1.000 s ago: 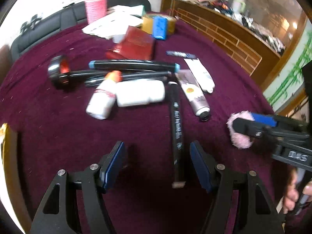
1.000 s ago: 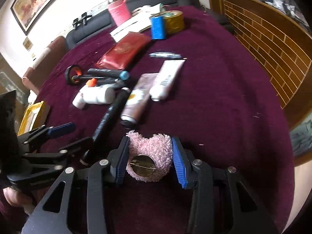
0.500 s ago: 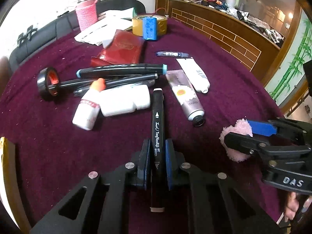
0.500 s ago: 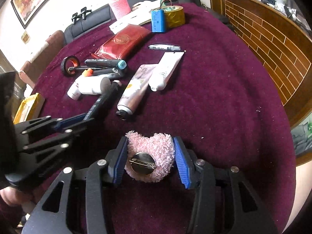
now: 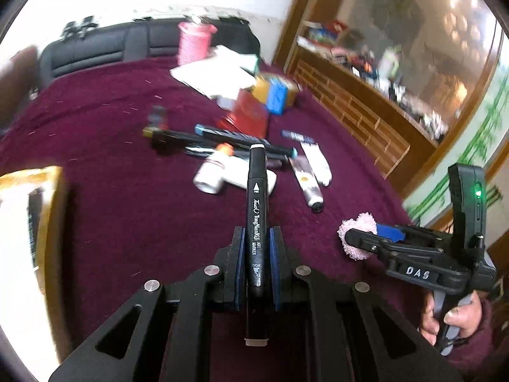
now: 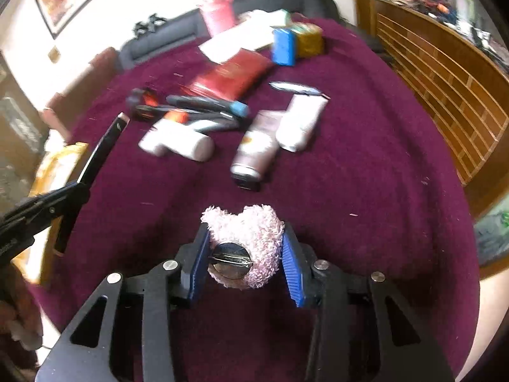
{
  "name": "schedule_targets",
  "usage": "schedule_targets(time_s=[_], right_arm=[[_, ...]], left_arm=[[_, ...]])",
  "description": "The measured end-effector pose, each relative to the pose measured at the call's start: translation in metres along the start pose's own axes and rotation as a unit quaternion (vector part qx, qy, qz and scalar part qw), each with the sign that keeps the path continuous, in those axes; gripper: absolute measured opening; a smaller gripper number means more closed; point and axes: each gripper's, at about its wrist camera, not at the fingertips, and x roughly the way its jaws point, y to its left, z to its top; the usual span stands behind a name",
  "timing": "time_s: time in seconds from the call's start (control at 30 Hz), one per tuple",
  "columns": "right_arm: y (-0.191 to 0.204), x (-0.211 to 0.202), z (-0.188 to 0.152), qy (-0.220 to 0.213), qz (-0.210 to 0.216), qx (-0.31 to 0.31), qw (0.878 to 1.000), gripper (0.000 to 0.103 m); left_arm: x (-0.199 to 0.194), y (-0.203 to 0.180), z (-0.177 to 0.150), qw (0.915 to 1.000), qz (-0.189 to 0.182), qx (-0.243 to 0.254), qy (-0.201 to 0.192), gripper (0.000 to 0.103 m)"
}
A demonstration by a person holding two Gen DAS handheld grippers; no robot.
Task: Organize objects
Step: 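Carry the pouch and marker into the white box and open both grippers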
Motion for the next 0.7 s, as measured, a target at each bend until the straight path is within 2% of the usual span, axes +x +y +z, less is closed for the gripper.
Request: schedule_targets(time_s=[0.1, 0.2, 0.3, 0.4, 0.43, 0.47, 0.53, 0.63, 0.7], right_arm=[[0.032, -0.032, 0.013, -0.016, 0.068, -0.017, 0.997, 0.04], [0.081, -0.069, 0.036, -0.036, 0.154, -0.05, 0.986, 0.04], [0.146, -0.097, 0.07, -0.034, 0.252, -0.083, 0.964, 0.04], [0.209, -0.106, 0.11, -0.006, 0.342, -0.083, 0.936, 0.041], [0.228, -0.104, 0.123, 0.003, 0.361, -0.08, 0.929, 0.041], [0.247, -0.099, 0.136, 0.009, 0.373, -0.079, 0.924, 0.041], [0.281, -0.077, 0.149, 0.02, 0.376, -0.078, 0.923, 0.041], [0.315, -0.007, 0.136, 0.07, 0.337, -0.063, 0.937, 0.041], [0.325, 0.041, 0.117, 0.102, 0.3, -0.061, 0.946, 0.041]], left_arm=[[-0.049, 0.023, 0.002, 0.9993, -0.005, -0.023, -0.028, 0.011], [-0.114, 0.051, 0.011, 0.9969, -0.002, -0.043, -0.065, 0.011], [-0.18, 0.077, 0.028, 0.9926, 0.037, -0.045, -0.107, 0.012], [-0.23, 0.106, 0.049, 0.9853, 0.09, -0.046, -0.137, 0.012], [-0.241, 0.115, 0.057, 0.9817, 0.114, -0.043, -0.146, 0.012], [-0.249, 0.126, 0.064, 0.9781, 0.135, -0.041, -0.153, 0.012], [-0.251, 0.151, 0.071, 0.9738, 0.158, -0.051, -0.155, 0.012], [-0.226, 0.185, 0.066, 0.9713, 0.178, -0.068, -0.143, 0.012], [-0.197, 0.212, 0.055, 0.9737, 0.17, -0.09, -0.123, 0.012]])
